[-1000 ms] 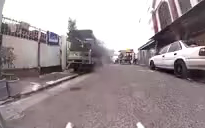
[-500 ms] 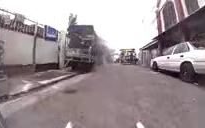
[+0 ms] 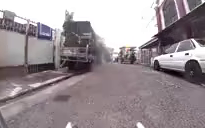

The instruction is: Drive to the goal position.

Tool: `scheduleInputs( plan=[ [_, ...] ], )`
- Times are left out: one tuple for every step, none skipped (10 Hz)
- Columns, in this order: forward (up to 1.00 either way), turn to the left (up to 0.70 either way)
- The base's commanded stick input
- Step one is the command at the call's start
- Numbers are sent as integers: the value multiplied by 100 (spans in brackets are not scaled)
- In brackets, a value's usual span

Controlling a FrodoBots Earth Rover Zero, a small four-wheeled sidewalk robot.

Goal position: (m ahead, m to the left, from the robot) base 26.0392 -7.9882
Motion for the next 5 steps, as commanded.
scheduleInputs(
  plan=[
    [70,14],
    [70,14],
    [70,14],
    [70,14],
    [70,13]
  ],
)
